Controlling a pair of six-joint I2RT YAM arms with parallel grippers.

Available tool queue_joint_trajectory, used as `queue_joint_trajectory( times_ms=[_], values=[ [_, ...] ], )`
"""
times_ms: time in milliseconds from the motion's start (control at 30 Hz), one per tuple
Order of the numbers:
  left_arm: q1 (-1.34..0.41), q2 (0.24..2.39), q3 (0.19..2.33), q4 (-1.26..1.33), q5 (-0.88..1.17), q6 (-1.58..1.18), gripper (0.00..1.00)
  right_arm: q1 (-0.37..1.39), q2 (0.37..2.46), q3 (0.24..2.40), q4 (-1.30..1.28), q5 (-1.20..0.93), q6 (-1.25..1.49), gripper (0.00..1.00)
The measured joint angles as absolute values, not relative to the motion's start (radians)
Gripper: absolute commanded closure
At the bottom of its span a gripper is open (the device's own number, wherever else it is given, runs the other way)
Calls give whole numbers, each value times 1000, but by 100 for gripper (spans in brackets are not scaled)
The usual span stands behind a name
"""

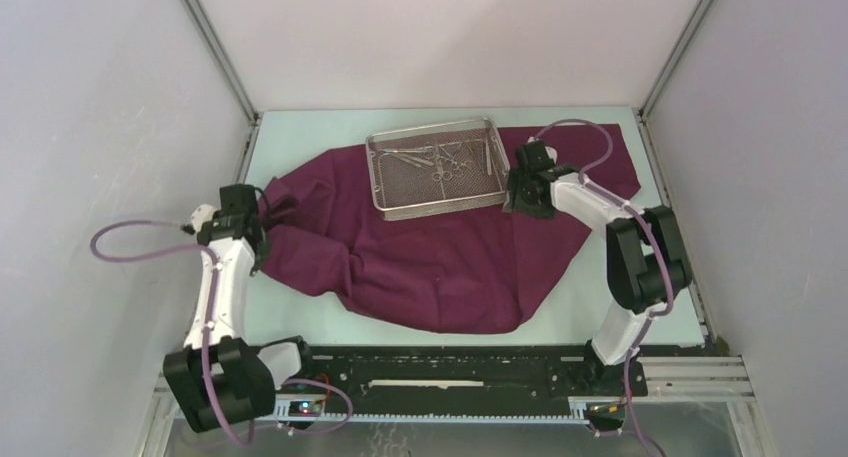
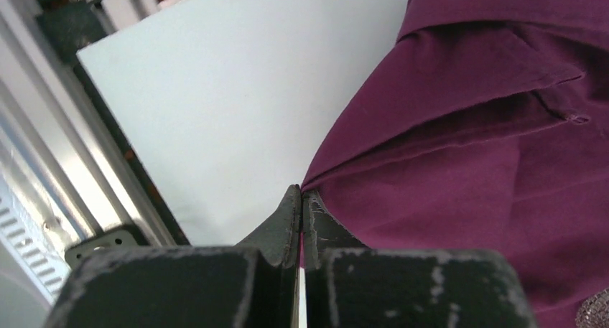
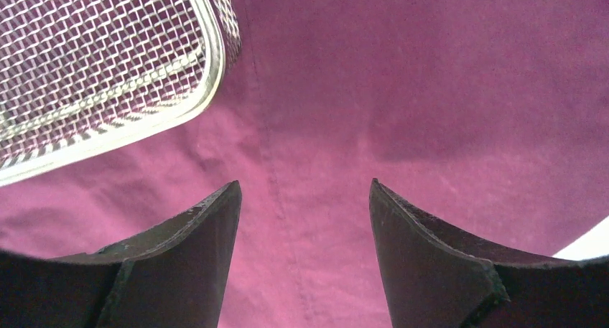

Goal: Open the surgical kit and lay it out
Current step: Smooth out the surgical kit at the center of the board.

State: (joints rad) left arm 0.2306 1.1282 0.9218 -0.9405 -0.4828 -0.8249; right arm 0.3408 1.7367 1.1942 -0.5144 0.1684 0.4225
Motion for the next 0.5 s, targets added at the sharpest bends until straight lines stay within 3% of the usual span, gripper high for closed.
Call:
queue_joint_trajectory(
  times_ms=[333, 500],
  values=[
    [361, 1039, 842, -1064, -458, -927, 100, 394, 1914, 1326, -546, 316, 382, 23],
    [411, 1000, 814, -1118, -469, -959, 100, 407, 1972, 1380, -583, 372, 374, 36]
  ],
)
